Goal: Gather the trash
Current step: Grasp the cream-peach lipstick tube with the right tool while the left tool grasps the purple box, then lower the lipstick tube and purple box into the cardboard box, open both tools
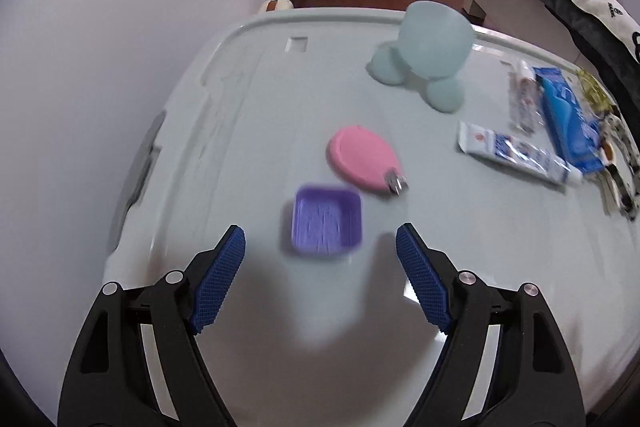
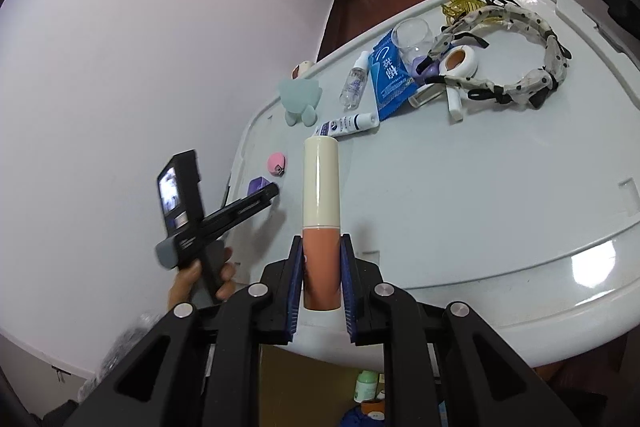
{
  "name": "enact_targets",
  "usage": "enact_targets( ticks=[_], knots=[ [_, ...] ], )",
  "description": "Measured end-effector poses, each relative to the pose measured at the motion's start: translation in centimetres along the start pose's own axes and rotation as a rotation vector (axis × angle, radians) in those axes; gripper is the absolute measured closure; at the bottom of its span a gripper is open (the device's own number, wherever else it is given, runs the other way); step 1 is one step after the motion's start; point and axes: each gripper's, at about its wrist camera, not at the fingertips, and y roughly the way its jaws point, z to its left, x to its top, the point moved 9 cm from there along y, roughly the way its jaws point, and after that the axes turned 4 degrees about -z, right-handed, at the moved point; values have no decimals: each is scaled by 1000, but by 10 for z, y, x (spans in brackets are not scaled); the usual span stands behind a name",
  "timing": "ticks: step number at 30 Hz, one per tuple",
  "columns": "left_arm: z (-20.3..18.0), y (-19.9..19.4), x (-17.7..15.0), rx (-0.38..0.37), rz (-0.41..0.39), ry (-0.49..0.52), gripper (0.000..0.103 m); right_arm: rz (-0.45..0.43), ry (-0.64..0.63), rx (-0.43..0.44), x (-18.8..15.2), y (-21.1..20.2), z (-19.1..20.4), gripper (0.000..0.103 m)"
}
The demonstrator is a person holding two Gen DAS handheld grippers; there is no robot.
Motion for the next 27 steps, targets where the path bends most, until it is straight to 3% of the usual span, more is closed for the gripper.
enact_targets(
  ticks=[2,3,4,12,16,20,24,27],
  knots=[
    [-3,4,6,6,-46,47,39,1,21,-1,2,0,-6,85],
    [-4,3,9,22,-65,83,62,3,30,-3,2,-1,-8,85],
    [-4,2,10,45,-75,108,72,3,45,-8,2,-1,-11,85],
    [1,-27,-6,-56,-96,9,72,-16,-17,-49,3,-1,-6,85],
    [-11,-89,-20,-153,-141,-33,72,-47,-78,-74,2,-8,1,85],
    [-31,-165,-46,-191,-208,1,72,-96,-157,-80,-6,-25,16,85],
    [-51,-218,-100,-180,-209,43,72,-143,-193,-64,-41,-54,29,85],
    [-58,-228,-161,-170,-162,66,72,-123,-165,-90,-107,-73,19,85]
  ],
)
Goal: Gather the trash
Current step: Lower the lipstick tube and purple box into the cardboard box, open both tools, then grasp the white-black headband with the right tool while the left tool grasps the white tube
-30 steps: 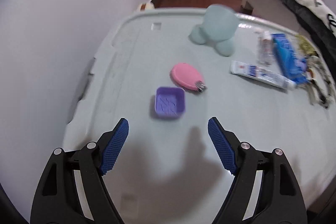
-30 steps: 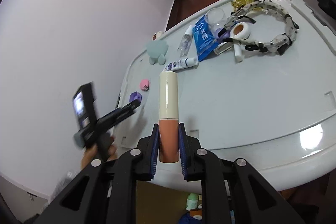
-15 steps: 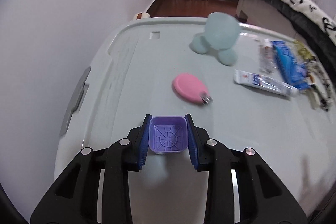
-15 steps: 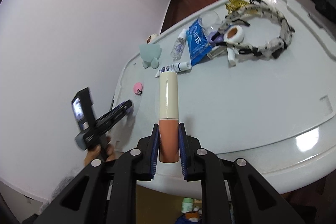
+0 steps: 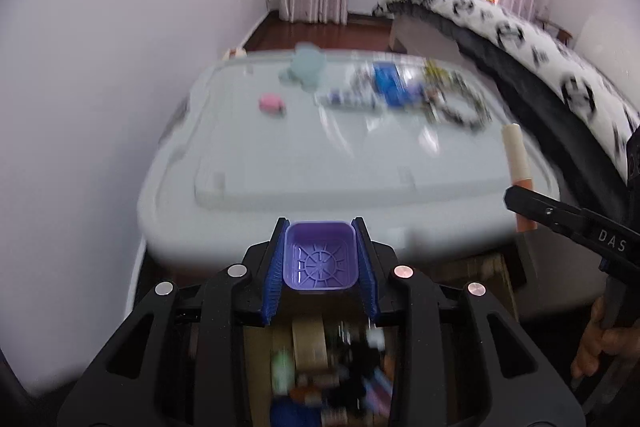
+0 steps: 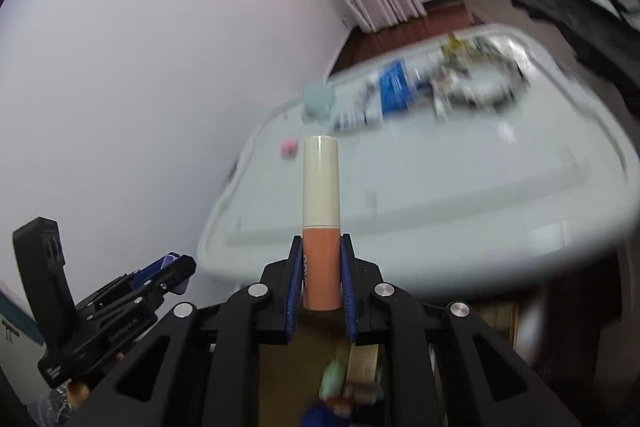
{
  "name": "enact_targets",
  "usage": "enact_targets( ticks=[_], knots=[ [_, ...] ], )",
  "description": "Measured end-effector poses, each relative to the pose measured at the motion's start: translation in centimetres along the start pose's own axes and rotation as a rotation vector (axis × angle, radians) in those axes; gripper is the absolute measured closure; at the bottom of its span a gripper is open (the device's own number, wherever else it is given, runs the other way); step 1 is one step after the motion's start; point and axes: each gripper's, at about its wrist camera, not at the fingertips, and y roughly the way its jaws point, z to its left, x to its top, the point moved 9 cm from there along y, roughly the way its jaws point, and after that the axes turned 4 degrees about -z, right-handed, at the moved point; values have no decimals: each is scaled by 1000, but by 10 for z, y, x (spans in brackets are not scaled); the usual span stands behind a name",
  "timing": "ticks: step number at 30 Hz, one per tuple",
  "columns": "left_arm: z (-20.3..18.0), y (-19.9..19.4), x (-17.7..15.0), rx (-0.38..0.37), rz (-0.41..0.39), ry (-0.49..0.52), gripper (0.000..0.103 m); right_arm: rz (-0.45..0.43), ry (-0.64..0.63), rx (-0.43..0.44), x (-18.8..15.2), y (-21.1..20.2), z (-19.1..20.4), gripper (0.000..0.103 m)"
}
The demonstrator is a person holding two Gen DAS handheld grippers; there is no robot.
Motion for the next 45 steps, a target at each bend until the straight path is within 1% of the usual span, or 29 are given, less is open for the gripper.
enact_targets(
  ticks=[2,4,6,7,8,10,12,14,16,17,18,19,20,21,22,24,27,29,31,33,34,35,36,38,40,42,43,45],
  knots=[
    [-3,-3,-40,10,47,-5,72,46,28,-23,-40,-7,-5,85],
    [-7,4,-91,0,124,-11,72,110,45,-66,-85,-11,-13,85],
    [-6,8,-129,-36,213,-29,72,172,59,-98,-117,-9,-22,85],
    [-6,15,-148,-45,277,-30,72,201,67,-117,-129,-8,-26,85],
    [-5,20,-156,-39,311,-26,72,224,71,-139,-138,-7,-31,85],
    [-6,27,-160,-51,341,-13,72,265,61,-168,-146,-1,-36,85],
    [-7,28,-160,-38,339,10,72,285,45,-187,-149,3,-39,85],
    [-8,31,-164,-31,355,33,72,307,33,-206,-154,8,-41,85],
    [-9,34,-170,-29,380,33,72,334,32,-218,-161,12,-44,85],
    [-8,36,-172,-28,390,28,71,342,30,-224,-163,13,-45,82],
    [-7,36,-177,-23,402,22,68,348,25,-237,-164,15,-47,69],
    [-4,39,-181,-5,429,14,52,356,22,-249,-166,13,-48,57],
    [-6,41,-182,12,440,13,38,352,21,-261,-166,12,-49,45],
    [-3,43,-182,38,450,13,21,341,16,-267,-165,11,-49,45],
    [1,43,-182,54,445,6,21,333,16,-266,-163,10,-49,45],
    [2,43,-183,40,444,-13,21,324,23,-265,-162,8,-49,45],
    [6,44,-186,51,454,-11,21,312,45,-249,-157,5,-47,45],
    [5,44,-184,53,460,-12,21,297,73,-214,-144,1,-44,45],
    [3,40,-175,42,445,-15,21,283,85,-173,-124,-3,-40,45],
    [-4,36,-155,20,418,-3,21,254,60,-159,-90,-4,-38,45],
    [-7,33,-141,13,393,14,21,230,30,-165,-65,-4,-39,45],
    [-10,31,-121,5,359,34,21,199,5,-181,-34,-4,-45,44],
    [-12,30,-109,-4,342,41,21,177,-2,-193,-12,-3,-51,41],
    [-20,28,-76,-42,292,51,21,104,19,-231,51,-1,-76,39],
    [-27,32,-46,-55,248,67,21,53,36,-300,108,10,-108,39],
    [-29,39,-27,-49,206,79,21,39,60,-352,149,30,-138,39],
    [-30,43,-17,-34,180,93,21,38,78,-388,169,45,-156,39],
    [-29,50,-8,4,151,112,21,54,97,-446,194,76,-184,40]
  ],
)
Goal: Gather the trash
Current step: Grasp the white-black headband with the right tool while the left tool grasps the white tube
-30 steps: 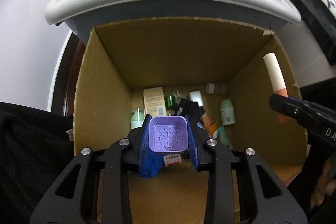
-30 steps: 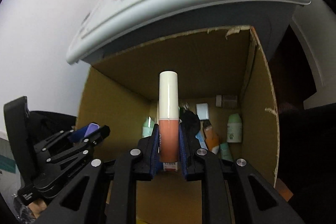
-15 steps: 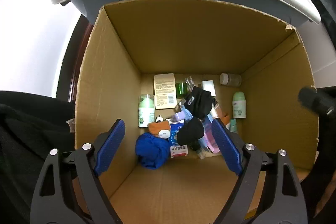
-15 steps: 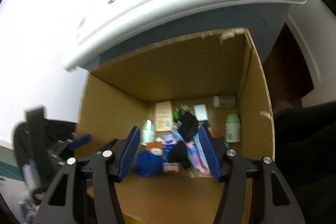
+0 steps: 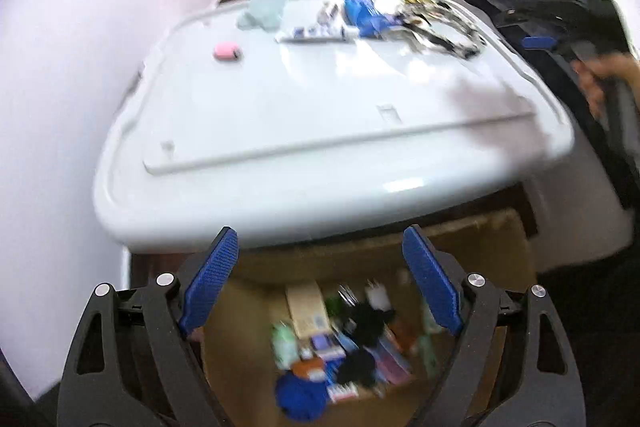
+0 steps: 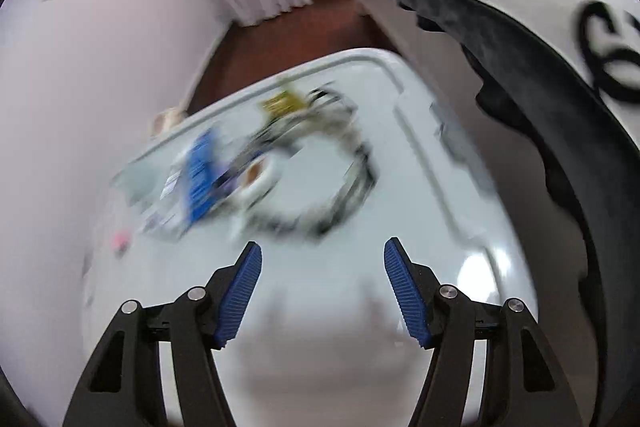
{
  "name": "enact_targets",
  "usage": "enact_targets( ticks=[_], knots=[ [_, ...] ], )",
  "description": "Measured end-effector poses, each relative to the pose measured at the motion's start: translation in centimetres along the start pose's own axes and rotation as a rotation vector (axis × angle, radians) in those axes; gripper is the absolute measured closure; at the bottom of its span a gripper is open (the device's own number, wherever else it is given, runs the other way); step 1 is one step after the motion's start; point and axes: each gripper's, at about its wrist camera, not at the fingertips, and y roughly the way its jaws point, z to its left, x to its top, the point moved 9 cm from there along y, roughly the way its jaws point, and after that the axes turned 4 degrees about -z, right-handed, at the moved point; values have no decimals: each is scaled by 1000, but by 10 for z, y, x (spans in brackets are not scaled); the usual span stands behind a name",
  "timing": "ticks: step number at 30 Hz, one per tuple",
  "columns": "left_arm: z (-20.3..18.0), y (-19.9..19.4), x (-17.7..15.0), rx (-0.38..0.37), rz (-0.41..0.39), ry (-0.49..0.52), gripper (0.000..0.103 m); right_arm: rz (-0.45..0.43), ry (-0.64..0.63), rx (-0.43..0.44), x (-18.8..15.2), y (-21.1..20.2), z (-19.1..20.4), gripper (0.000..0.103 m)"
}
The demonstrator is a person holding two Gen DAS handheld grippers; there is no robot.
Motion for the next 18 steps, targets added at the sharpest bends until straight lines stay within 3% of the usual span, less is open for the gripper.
enact_targets(
  ticks=[3,7,8,9,11,14,18],
  knots=[
    [-2,11,5,9,-15,24,21,21,-44,-72,27,46,-8,40],
    [-8,22,2,-39,21,23,21,46,-91,-119,52,95,-6,44],
    [-9,23,4,-49,21,22,21,45,-103,-135,55,103,-7,54],
    [-10,23,5,-55,17,20,21,20,-140,-169,58,103,-6,88],
    [-10,26,6,-61,15,14,21,15,-250,-200,55,106,4,99],
    [-8,31,7,-73,26,-18,21,-8,-336,-225,44,96,7,101],
    [-4,39,16,-65,41,-49,21,-86,-300,-133,25,43,4,100]
  ],
)
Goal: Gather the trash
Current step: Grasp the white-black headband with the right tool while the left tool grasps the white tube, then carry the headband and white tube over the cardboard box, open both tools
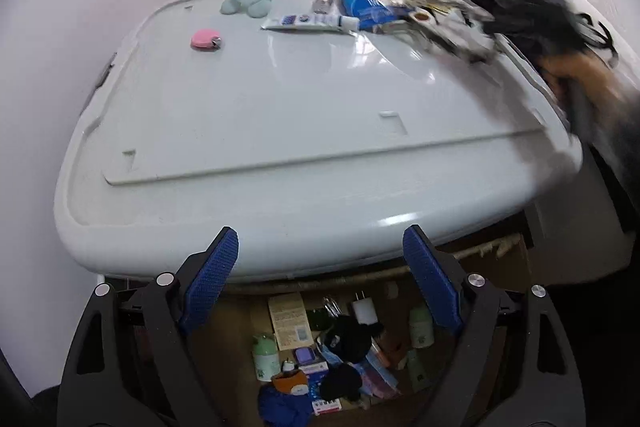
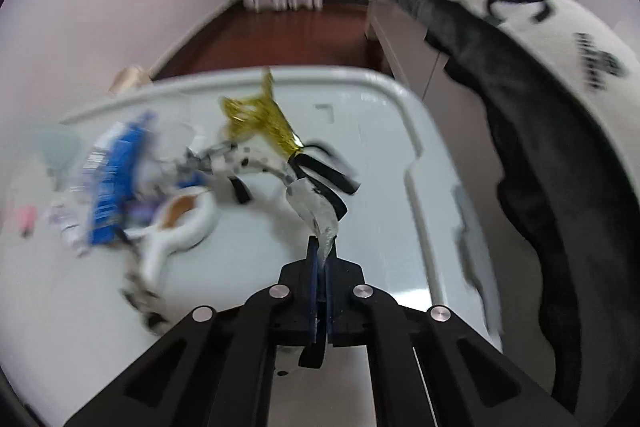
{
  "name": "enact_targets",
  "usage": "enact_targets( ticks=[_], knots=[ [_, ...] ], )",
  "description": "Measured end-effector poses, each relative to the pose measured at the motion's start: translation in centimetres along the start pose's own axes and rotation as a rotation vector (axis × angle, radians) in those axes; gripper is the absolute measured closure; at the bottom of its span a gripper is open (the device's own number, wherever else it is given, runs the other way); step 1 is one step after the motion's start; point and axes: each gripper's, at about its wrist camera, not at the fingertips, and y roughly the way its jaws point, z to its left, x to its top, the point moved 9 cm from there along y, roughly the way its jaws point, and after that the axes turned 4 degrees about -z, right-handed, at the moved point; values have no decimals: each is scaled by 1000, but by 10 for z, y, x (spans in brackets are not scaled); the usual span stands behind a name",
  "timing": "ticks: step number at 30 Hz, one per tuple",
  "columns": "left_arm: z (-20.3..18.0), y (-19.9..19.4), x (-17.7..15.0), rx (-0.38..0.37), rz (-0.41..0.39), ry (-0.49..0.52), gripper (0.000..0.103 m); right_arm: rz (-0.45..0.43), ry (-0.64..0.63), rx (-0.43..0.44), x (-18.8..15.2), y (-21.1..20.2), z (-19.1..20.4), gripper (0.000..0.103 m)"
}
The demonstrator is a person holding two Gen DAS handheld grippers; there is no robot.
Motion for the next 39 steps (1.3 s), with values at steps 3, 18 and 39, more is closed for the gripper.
enact_targets(
  ticks=[3,18,39],
  knots=[
    [-1,9,32,21,-21,17,21,-46,35,75,-14,-60,4,98],
    [21,136,194,66,15,-554,21,-65,161,274,-71,-137,20,96],
    [23,90,125,-52,-94,-365,82,-67,190,384,-69,-151,37,96]
  ],
)
